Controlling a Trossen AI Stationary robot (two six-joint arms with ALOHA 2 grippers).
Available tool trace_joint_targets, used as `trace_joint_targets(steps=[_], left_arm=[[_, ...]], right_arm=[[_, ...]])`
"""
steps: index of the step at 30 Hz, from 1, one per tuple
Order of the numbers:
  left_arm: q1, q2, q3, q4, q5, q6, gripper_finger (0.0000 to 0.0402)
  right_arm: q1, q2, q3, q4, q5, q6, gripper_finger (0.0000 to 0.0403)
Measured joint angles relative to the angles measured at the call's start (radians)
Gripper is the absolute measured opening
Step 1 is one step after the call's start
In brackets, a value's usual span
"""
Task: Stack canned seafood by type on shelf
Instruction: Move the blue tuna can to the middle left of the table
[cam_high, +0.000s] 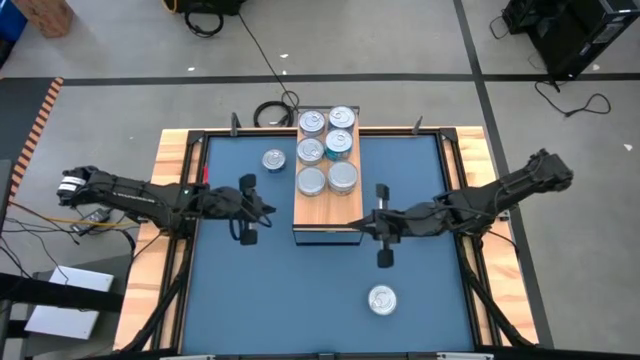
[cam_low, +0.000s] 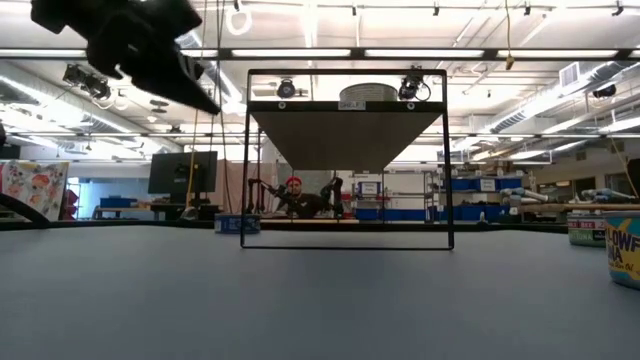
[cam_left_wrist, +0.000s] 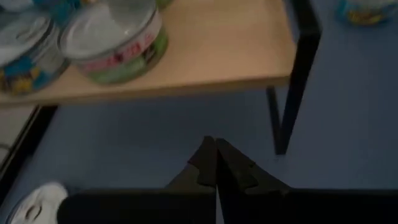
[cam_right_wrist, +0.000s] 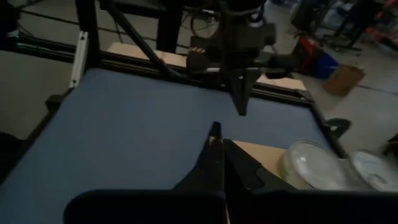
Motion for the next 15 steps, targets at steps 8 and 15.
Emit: trace_joint_targets(steps=[8, 15], left_arm=[[0.133, 0.004, 0.0, -0.053, 0.014, 0.029, 0.0001], [0.331, 0.017, 0.0, -0.059, 0.145, 0.138, 0.0001]], right_arm=[[0.016, -0.065, -0.041, -0.001, 0.092, -0.04, 0.0001], [0.032, -0.084, -0.082, -0.002, 0.113, -0.012, 0.0001]])
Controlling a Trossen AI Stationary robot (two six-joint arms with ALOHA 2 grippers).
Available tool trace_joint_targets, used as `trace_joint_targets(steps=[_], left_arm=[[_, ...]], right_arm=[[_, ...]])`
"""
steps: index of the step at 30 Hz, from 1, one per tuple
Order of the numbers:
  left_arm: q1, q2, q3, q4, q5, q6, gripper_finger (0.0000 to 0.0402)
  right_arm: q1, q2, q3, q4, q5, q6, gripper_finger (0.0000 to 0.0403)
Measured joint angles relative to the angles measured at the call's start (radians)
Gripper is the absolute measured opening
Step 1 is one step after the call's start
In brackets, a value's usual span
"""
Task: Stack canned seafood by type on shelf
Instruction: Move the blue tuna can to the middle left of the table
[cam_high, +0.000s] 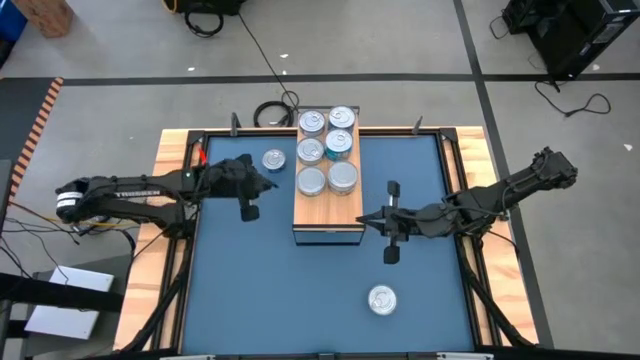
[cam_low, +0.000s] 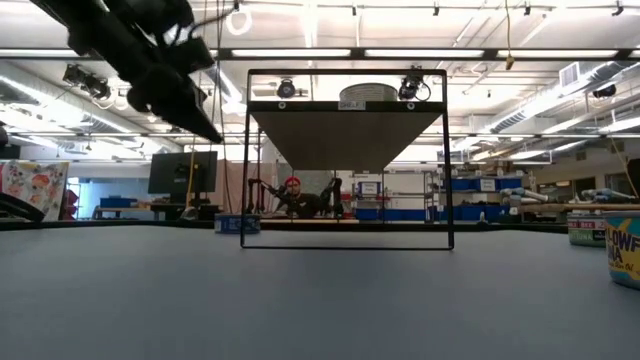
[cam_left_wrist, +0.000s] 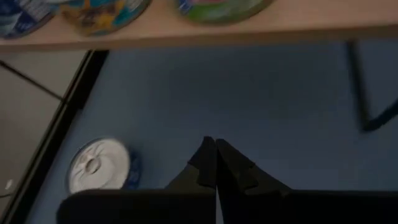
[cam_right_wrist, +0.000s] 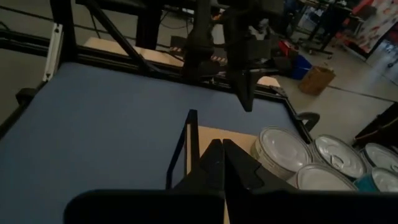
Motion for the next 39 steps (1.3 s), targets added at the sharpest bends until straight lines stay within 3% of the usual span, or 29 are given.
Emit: trace_joint_targets(steps=[6, 10, 22, 29, 33, 39], left_arm=[[0.136, 0.095, 0.0, -0.004, 0.08, 0.097, 0.0002], [0.174, 0.182, 0.0, -0.002, 0.077, 0.15, 0.0013], [0.21, 0.319, 0.0, 0.134, -0.164, 0.128, 0.0072], [0.371, 0.329, 0.0, 0.249, 0.01, 0.094, 0.0007], [0.421, 0.345, 0.0, 0.286, 0.091, 0.132, 0.0006], [0.444, 0.438, 0.021, 0.299, 0.096, 0.17, 0.0003]], right_arm=[[0.013, 0.0, -0.039, 0.014, 0.05, 0.029, 0.0002], [0.017, 0.0, -0.057, 0.035, 0.054, 0.034, 0.0002], [0.017, 0.0, -0.06, 0.046, 0.054, 0.025, 0.0002], [0.017, 0.0, -0.06, 0.049, 0.054, 0.029, 0.0002], [0.017, 0.0, -0.06, 0.06, 0.054, 0.029, 0.0002], [0.017, 0.001, -0.06, 0.068, 0.054, 0.024, 0.0002]])
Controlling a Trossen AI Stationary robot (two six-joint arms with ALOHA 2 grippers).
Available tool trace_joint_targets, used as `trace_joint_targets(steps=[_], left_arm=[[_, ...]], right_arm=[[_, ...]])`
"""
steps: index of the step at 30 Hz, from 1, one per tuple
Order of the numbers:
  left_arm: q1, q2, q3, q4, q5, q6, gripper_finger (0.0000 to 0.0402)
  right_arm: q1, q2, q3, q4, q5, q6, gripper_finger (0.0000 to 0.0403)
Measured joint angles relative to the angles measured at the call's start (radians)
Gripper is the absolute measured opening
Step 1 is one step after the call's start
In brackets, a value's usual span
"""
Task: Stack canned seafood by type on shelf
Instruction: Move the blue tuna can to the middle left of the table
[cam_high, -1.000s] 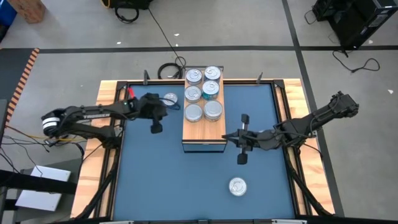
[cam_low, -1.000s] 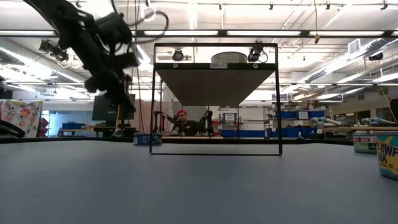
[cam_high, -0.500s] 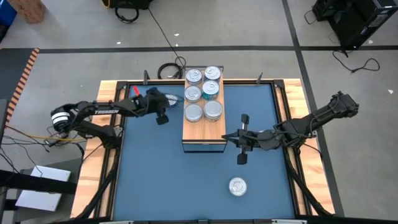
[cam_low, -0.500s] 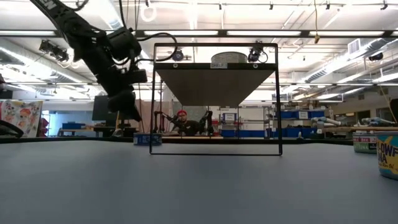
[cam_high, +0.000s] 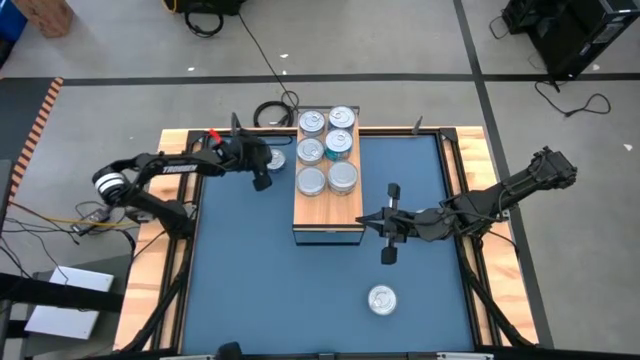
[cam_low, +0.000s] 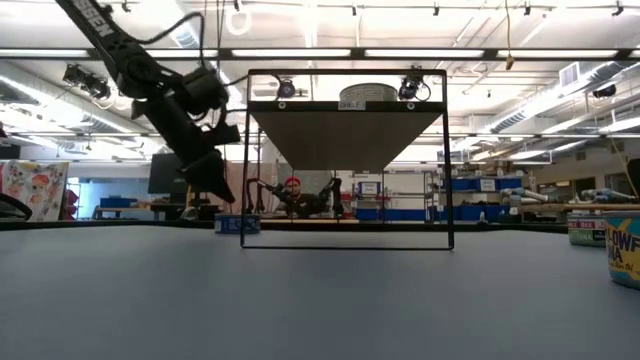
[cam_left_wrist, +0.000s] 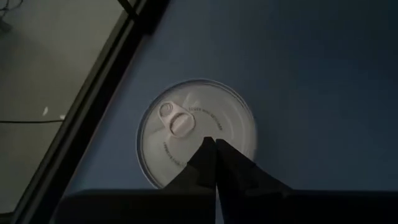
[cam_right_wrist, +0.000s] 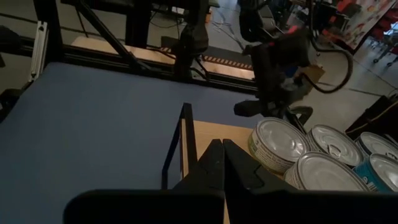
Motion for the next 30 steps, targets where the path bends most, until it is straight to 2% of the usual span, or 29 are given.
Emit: trace_joint_targets(steps=[4, 9, 16, 22, 30], left_arm=[[0.017, 0.081, 0.051, -0.009, -0.014, 0.003, 0.0002], [0.019, 0.15, 0.11, -0.096, -0.019, 0.003, 0.0002], [-0.002, 0.136, 0.123, -0.255, -0.017, -0.007, 0.0001], [-0.069, 0.095, 0.122, -0.413, -0.021, -0.082, 0.0001], [-0.235, 0.061, 0.116, -0.523, -0.03, -0.203, 0.0001]], right_arm=[[0.0, 0.0, 0.0, 0.001, 0.0, -0.001, 0.0002], [0.0, 0.0, 0.0, 0.001, 0.0, -0.001, 0.0002], [0.0, 0.0, 0.0, 0.004, 0.0, 0.0, 0.0002], [0.0, 0.0, 0.0, 0.007, 0.0, 0.007, 0.0002], [0.019, 0.0, 0.0, 0.011, 0.0, 0.024, 0.0002]])
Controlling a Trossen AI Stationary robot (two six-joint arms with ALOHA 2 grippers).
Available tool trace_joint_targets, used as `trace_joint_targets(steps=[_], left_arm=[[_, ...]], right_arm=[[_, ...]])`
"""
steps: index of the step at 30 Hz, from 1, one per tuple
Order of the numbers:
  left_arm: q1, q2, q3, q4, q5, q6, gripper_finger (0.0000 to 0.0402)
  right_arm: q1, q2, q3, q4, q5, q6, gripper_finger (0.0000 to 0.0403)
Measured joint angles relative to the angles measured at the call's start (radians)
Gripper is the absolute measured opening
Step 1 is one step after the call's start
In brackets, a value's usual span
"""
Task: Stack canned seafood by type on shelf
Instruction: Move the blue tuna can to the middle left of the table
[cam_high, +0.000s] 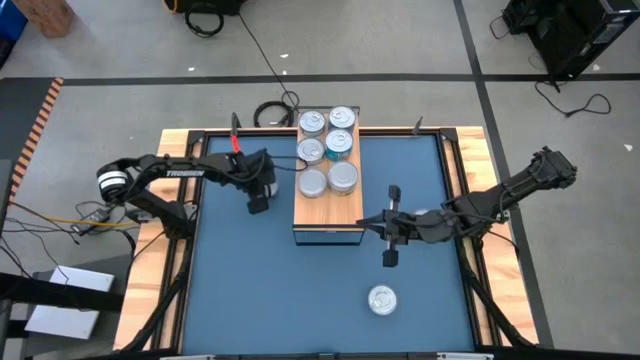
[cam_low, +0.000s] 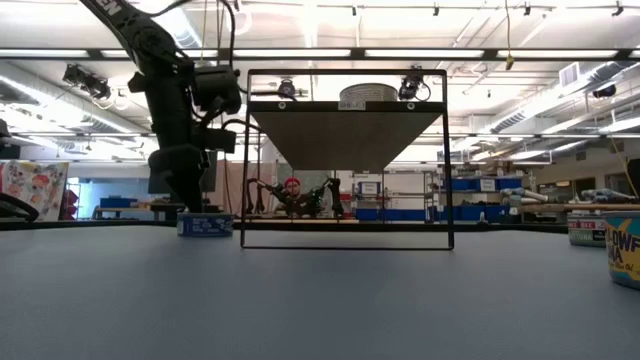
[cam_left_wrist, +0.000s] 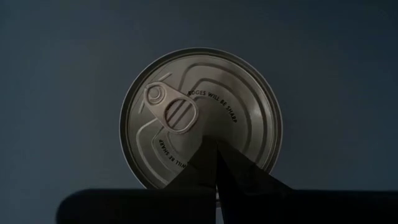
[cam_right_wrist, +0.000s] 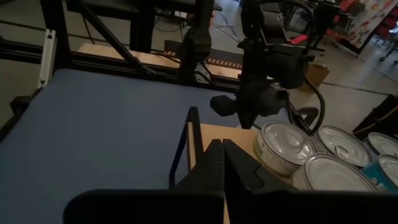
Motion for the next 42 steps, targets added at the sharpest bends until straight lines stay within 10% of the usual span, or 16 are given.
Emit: trace_joint_targets(steps=[22, 42], left_arm=[[-0.228, -0.156, -0.063, -0.204, -0.064, -0.238, 0.0001], [-0.563, -0.173, -0.096, -0.112, -0.085, -0.5, 0.0001]], right_arm=[[0.023, 0.049, 0.034, 0.05, 0.033, 0.017, 0.0001], [-0.247, 0.586, 0.821, -0.709, -0.199, 0.055, 0.0]])
